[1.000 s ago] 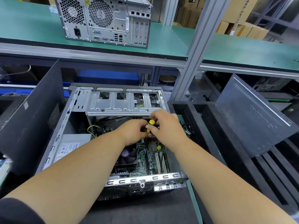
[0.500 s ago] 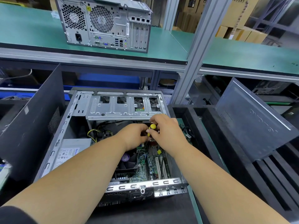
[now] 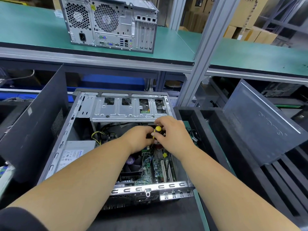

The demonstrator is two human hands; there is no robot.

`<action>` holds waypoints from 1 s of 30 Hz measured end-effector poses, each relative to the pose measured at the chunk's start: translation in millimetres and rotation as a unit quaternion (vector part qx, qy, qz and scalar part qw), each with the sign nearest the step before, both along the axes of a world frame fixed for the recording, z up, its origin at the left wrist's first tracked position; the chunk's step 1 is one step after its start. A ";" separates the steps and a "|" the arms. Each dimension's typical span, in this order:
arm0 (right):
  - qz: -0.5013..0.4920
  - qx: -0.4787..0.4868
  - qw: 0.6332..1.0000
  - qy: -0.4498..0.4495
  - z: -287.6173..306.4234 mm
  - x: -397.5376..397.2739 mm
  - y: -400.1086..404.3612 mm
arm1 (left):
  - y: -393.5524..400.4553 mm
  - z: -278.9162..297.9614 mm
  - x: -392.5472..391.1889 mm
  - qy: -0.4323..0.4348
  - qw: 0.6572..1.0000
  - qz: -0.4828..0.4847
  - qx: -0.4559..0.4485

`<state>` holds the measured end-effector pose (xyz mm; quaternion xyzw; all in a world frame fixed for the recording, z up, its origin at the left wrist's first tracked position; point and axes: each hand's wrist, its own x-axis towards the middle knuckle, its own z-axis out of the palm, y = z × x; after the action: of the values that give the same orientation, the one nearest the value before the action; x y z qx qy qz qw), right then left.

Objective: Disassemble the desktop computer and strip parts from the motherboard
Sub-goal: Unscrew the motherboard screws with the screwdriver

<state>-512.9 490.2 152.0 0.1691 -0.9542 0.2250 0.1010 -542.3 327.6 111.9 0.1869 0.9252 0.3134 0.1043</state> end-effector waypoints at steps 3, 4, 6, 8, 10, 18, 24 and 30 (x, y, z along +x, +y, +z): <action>-0.010 0.005 1.000 -0.019 -1.1 -0.4 -0.9 | -0.5 1.0 0.3 0.000 1.000 -0.003 -0.002; -0.004 0.006 1.000 -0.023 -0.5 -0.3 -0.9 | -0.6 1.4 0.3 0.002 1.000 -0.005 -0.003; 0.008 0.000 1.000 -0.028 1.4 0.1 -0.2 | -0.1 2.2 0.1 -0.003 1.000 -0.009 0.002; 0.019 -0.013 0.999 -0.029 3.4 1.0 0.8 | 0.4 2.7 -0.4 -0.012 1.000 -0.013 0.005; 0.026 -0.024 0.999 -0.036 5.8 2.1 1.4 | 0.2 2.7 -0.9 -0.019 1.000 -0.013 -0.001; 0.025 0.002 1.000 -0.019 3.3 1.2 0.5 | -0.3 0.4 -0.1 0.016 1.000 -0.004 -0.020; 0.019 -0.005 0.999 -0.027 2.0 -0.2 -0.3 | 0.0 1.5 1.4 0.013 0.999 -0.010 -0.034; 0.034 -0.012 0.998 -0.046 5.7 1.8 2.2 | 1.0 3.5 -0.4 -0.006 1.000 -0.004 -0.011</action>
<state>-511.1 492.3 157.7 0.1896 -0.9488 0.2474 0.0513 -542.7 328.7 115.5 0.1878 0.9271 0.3039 0.1137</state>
